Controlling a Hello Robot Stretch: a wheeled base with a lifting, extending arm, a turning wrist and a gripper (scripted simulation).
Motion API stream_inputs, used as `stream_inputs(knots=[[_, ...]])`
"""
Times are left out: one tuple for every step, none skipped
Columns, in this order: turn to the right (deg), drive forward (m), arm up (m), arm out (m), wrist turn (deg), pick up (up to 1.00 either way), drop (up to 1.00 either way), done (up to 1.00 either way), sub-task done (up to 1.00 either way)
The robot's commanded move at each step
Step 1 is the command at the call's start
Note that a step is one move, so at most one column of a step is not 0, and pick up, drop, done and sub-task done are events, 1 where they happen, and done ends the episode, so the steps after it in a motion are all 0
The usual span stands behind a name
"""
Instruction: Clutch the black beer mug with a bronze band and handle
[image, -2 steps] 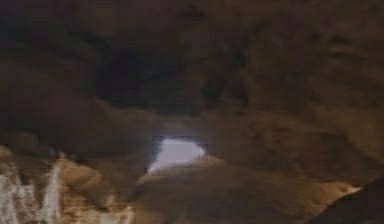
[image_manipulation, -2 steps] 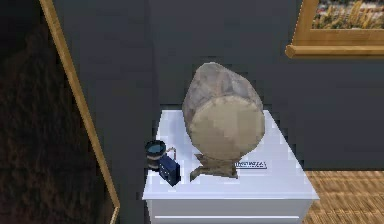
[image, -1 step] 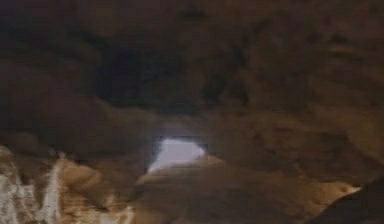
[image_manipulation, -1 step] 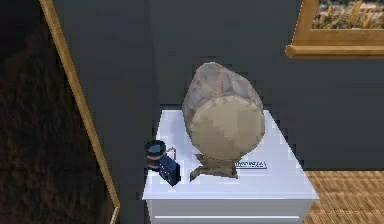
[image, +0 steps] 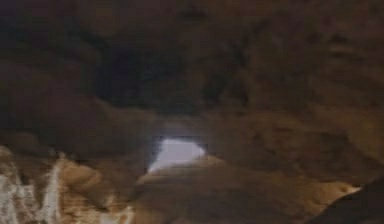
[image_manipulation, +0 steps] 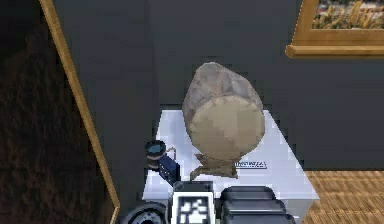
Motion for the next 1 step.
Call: stream_inputs(knots=[[0.0, 0.00, 0.00, 0.44, 0.0, 0.00, 0.00, 0.00, 0.00]])
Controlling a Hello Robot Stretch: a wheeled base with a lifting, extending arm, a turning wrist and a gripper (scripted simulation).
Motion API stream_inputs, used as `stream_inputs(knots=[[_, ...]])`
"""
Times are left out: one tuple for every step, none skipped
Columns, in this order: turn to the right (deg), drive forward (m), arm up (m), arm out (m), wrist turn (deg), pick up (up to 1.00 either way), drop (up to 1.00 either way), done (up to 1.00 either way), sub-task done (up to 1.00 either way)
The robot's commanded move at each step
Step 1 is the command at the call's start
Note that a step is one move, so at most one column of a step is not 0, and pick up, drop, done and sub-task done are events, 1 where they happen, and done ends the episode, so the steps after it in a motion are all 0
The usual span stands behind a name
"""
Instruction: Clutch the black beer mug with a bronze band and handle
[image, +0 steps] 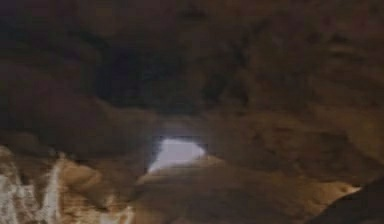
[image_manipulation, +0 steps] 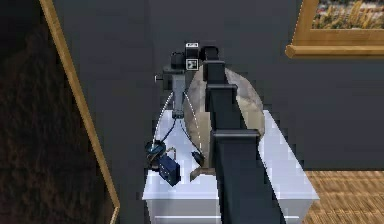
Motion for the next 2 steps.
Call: stream_inputs(knots=[[0.0, 0.00, 0.00, 0.00, 45.0, 0.00, 0.00, 0.00, 0.00], [0.0, 0.00, 0.00, 0.00, 45.0, 0.00, 0.00, 0.00, 0.00]])
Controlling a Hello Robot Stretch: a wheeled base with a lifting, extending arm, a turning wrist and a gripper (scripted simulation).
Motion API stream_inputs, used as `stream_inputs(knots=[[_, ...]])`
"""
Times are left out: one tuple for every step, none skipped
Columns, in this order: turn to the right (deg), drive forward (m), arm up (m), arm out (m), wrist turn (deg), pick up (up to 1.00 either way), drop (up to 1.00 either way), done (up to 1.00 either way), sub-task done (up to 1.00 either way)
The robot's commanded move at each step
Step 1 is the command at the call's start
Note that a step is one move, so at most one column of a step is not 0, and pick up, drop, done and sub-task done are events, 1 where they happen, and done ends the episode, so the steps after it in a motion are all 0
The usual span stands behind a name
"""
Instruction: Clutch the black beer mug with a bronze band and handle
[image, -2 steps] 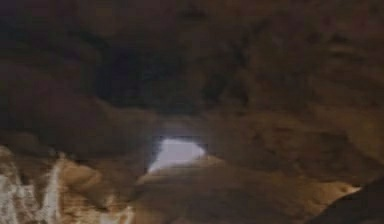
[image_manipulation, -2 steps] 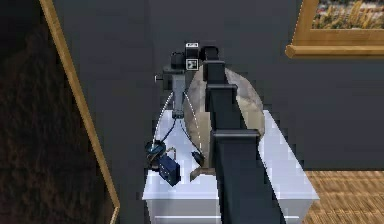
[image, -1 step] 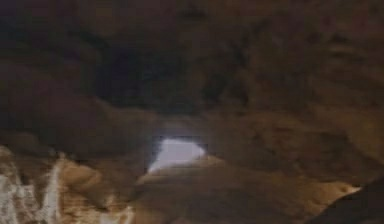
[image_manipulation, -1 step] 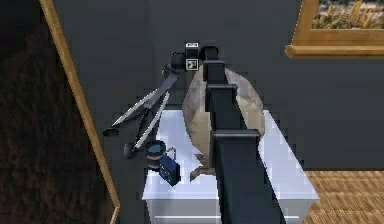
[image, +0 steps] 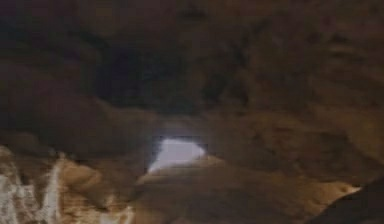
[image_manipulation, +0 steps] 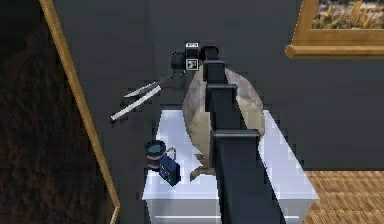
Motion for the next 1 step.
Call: stream_inputs(knots=[[0.0, 0.00, 0.00, 0.00, 45.0, 0.00, 0.00, 0.00, 0.00]])
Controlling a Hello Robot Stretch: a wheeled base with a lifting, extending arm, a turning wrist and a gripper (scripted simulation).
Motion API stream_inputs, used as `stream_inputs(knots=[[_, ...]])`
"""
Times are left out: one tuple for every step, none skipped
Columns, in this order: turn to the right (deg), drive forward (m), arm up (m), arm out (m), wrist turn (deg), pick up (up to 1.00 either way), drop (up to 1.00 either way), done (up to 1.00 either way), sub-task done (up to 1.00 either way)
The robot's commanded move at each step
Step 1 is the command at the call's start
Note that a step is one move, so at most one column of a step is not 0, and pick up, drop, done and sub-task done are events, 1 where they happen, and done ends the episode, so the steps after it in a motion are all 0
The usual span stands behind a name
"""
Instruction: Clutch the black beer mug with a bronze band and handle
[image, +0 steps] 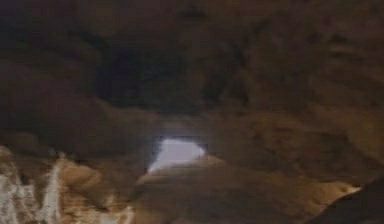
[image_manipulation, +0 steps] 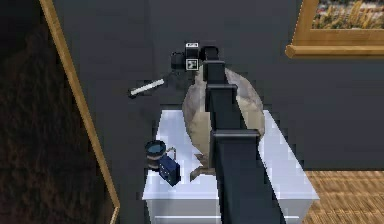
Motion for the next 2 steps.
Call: stream_inputs(knots=[[0.0, 0.00, -0.30, 0.00, 0.0, 0.00, 0.00, 0.00, 0.00], [0.0, 0.00, 0.00, 0.00, 0.0, 1.00, 0.00, 0.00, 0.00]])
